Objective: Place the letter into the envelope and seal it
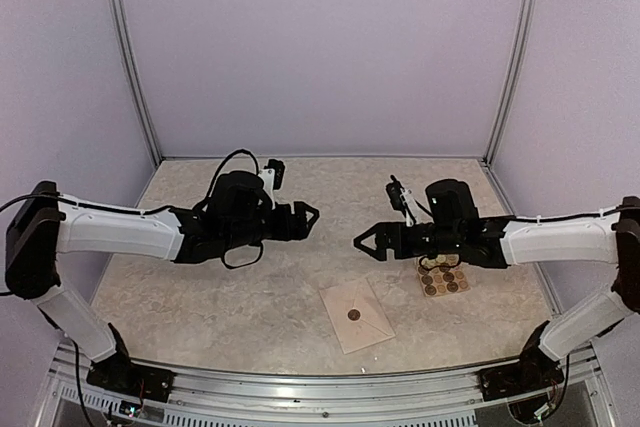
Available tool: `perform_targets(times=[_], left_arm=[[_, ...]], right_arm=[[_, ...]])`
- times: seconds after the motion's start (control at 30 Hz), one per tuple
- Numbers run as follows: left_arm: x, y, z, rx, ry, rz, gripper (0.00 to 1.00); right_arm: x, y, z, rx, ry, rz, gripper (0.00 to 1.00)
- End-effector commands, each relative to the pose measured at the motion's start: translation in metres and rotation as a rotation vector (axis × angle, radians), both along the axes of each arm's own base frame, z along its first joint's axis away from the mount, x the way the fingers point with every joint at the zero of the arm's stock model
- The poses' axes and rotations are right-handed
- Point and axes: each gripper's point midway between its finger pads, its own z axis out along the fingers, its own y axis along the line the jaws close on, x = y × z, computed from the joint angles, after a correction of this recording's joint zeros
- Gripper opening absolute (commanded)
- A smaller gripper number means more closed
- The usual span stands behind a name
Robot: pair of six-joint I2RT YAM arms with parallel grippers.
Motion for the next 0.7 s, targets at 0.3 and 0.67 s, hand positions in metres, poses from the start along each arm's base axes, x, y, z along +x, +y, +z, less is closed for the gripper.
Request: perform_targets(times=[0.3, 0.67], left_arm=[[0.101, 0.225, -0.010, 0.011, -0.105, 0.440, 0.87], [0.054, 0.391, 0.013, 0.138, -0.373, 0.827, 0.91]], right_arm=[[0.131, -0.155, -0.004, -0.227, -0.248, -0.410, 1.00], [0.129, -0.320, 0.018, -0.296, -0.493, -0.808, 1.00]])
